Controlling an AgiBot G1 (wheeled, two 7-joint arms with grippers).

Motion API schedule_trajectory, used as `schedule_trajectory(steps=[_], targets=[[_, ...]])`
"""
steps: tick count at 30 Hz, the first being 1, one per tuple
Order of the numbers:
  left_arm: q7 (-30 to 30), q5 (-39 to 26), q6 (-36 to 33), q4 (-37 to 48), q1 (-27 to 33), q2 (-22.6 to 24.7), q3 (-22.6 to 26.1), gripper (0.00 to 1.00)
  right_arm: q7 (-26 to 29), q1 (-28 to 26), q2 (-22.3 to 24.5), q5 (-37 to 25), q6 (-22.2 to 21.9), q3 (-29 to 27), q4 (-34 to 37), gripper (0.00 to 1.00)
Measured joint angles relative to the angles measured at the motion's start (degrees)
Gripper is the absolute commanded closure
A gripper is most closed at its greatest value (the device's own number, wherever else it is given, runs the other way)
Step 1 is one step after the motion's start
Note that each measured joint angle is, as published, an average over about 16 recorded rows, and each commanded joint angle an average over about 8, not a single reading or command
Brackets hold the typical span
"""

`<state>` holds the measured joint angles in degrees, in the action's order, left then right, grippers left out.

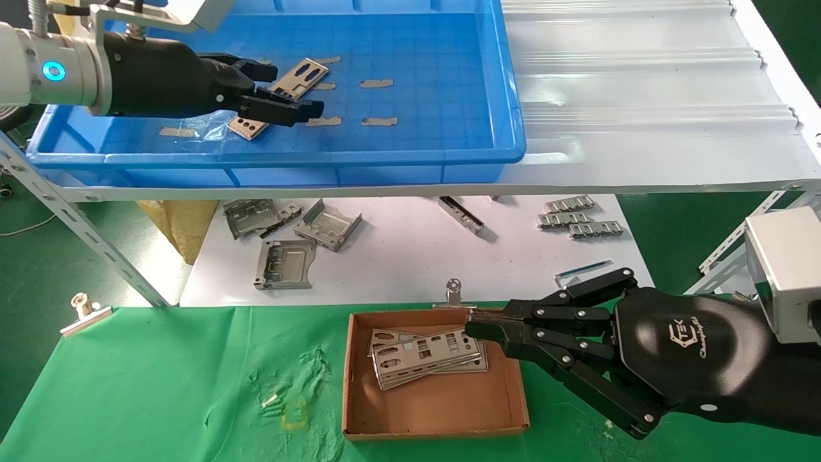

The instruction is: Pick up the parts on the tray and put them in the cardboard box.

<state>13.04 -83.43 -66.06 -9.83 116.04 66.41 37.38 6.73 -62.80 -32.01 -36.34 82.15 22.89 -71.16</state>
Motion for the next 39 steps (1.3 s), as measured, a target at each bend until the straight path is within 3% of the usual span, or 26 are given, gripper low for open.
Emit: schedule_trajectory(steps=[14, 16, 22, 24, 36, 38, 39], targets=[[-4.5, -0.8, 3.4, 6.1, 0.5, 2.5, 0.4, 0.02, 0.0, 0.0, 0.0, 0.0, 0.0, 0.0, 0.0, 1.00], [-4.8, -0.7, 3.6, 6.6, 0.6, 2.7, 0.4, 0.18, 0.0, 0.0, 0.0, 0.0, 0.0, 0.0, 0.0, 1.00], [-5.5, -0.7, 4.0, 7.7, 0.9, 3.2, 0.3, 0.90, 0.0, 0.0, 0.0, 0.0, 0.0, 0.0, 0.0, 1.00], [-5.5, -0.8, 4.1, 8.1, 1.0, 3.4, 0.4, 1.00, 0.0, 0.0, 0.0, 0.0, 0.0, 0.0, 0.0, 1.00], [-4.5, -1.2, 5.7, 9.7, 1.3, 4.1, 0.6, 1.00, 0.0, 0.0, 0.0, 0.0, 0.0, 0.0, 0.0, 0.99], [-4.3, -1.2, 5.9, 9.9, 1.2, 4.2, 0.7, 1.00, 0.0, 0.0, 0.0, 0.0, 0.0, 0.0, 0.0, 0.92], [-4.3, -1.2, 6.0, 9.9, 1.2, 4.2, 0.7, 1.00, 0.0, 0.0, 0.0, 0.0, 0.0, 0.0, 0.0, 0.79]])
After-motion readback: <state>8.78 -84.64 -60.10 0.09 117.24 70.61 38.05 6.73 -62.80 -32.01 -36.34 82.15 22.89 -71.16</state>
